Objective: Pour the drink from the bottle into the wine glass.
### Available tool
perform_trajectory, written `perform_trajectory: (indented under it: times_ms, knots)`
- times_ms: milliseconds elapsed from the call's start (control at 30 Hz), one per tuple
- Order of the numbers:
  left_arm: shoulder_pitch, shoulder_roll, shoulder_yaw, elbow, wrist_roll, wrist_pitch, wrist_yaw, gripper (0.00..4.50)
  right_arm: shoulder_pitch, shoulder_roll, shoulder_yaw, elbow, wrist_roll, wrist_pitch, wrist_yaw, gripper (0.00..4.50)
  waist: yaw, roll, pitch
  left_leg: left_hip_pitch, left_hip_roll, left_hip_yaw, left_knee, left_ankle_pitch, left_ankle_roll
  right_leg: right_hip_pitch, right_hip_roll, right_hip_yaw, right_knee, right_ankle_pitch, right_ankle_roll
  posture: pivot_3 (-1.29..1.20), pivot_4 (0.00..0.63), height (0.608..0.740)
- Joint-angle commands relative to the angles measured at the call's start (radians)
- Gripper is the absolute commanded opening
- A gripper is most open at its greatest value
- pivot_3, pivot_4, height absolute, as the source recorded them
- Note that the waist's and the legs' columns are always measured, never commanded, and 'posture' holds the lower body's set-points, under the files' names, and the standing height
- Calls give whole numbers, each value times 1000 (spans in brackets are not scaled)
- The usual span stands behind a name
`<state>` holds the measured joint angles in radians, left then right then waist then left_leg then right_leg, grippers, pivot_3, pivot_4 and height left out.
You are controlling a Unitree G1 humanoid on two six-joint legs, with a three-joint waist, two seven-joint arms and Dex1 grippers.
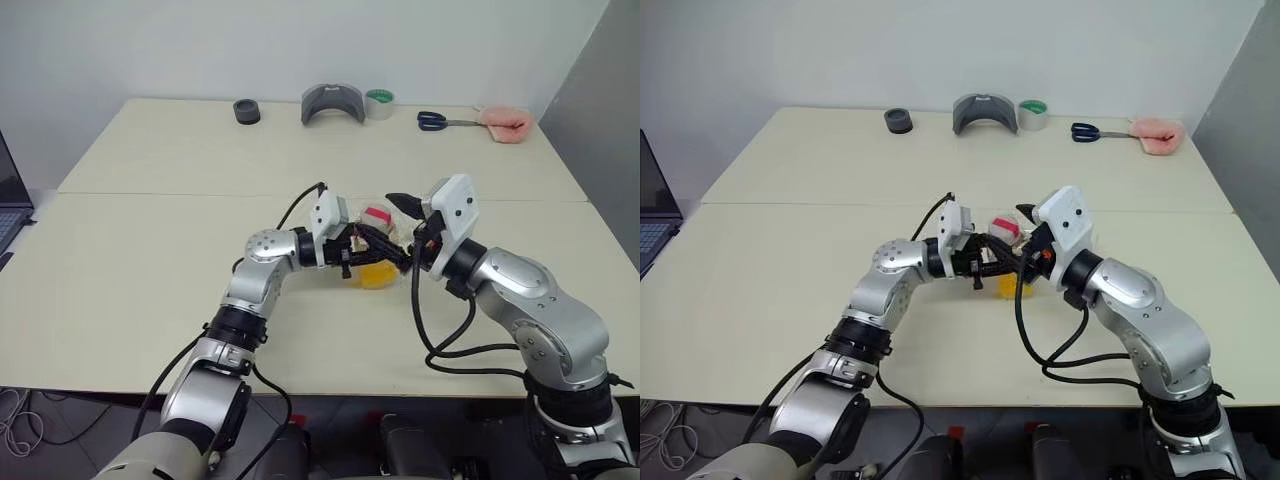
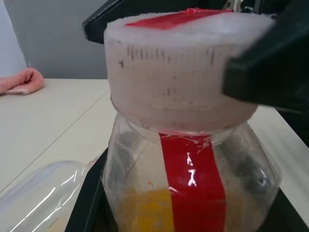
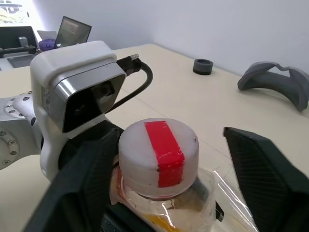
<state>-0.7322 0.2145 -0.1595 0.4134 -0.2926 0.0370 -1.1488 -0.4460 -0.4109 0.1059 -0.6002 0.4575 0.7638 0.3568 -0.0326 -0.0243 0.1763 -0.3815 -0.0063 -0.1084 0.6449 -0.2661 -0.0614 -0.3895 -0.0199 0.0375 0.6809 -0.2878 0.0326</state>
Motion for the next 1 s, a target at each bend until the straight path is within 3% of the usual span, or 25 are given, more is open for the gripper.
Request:
perform_trajectory:
  times_ms: [33, 67, 267, 500, 600, 767, 800, 967, 1000]
  knots:
    - [-29, 4, 13, -30, -12, -3, -11, 1796, -22, 9, -4, -16, -17, -34, 4, 2121, 0, 0, 0, 0, 0, 0, 0, 0, 0, 0, 0, 0, 0, 0, 0, 0, 150, 740]
    - [-26, 5, 13, -33, -12, -1, -11, 1796, -20, 10, 0, -16, -19, -36, 7, 1849, 0, 0, 0, 0, 0, 0, 0, 0, 0, 0, 0, 0, 0, 0, 0, 0, 150, 740]
    - [-15, 2, 13, -59, -27, 8, -19, 1796, -14, -14, -2, 35, -10, -88, 95, 1853, 0, 0, 0, 0, 0, 0, 0, 0, 0, 0, 0, 0, 0, 0, 0, 0, 150, 740]
    - [-10, 19, -4, -116, -45, 59, -84, 1777, -125, -181, -7, 271, 87, -164, 514, 1853, -1, 0, 1, 0, 0, 0, 0, 0, 0, 0, 0, 0, 0, 0, 0, 0, 150, 740]
    - [-8, 20, -6, -132, -42, 65, -94, 1768, -195, -225, -5, 380, 82, -188, 618, 1853, -2, 1, 1, 1, 0, 0, 0, 0, 0, 0, 0, 0, 0, 0, 0, 0, 150, 740]
    - [6, 20, -3, -159, -37, 76, -77, 1767, -214, -225, -35, 409, 82, -196, 626, 1853, -1, 0, 1, 0, 0, 0, 0, 0, 0, 0, 0, 0, 0, 0, 0, 0, 150, 740]
    - [10, 21, -3, -164, -36, 77, -72, 1767, -206, -210, -55, 398, 83, -200, 595, 2574, -1, 0, 1, 0, 0, 0, 0, 0, 0, 0, 0, 0, 0, 0, 0, 0, 150, 740]
    - [25, 29, -4, -177, -30, 79, -60, 1765, -108, -186, -107, 248, 102, -153, 466, 4269, 1, 0, 1, 0, 0, 0, 0, 0, 0, 0, -1, 0, 0, 0, 0, 0, 150, 740]
    - [27, 31, -4, -176, -27, 76, -60, 1765, -75, -172, -118, 197, 116, -131, 424, 4298, 2, 0, 1, -1, 0, 0, 0, 0, 0, 0, -1, 0, 0, 0, 0, 0, 150, 740]
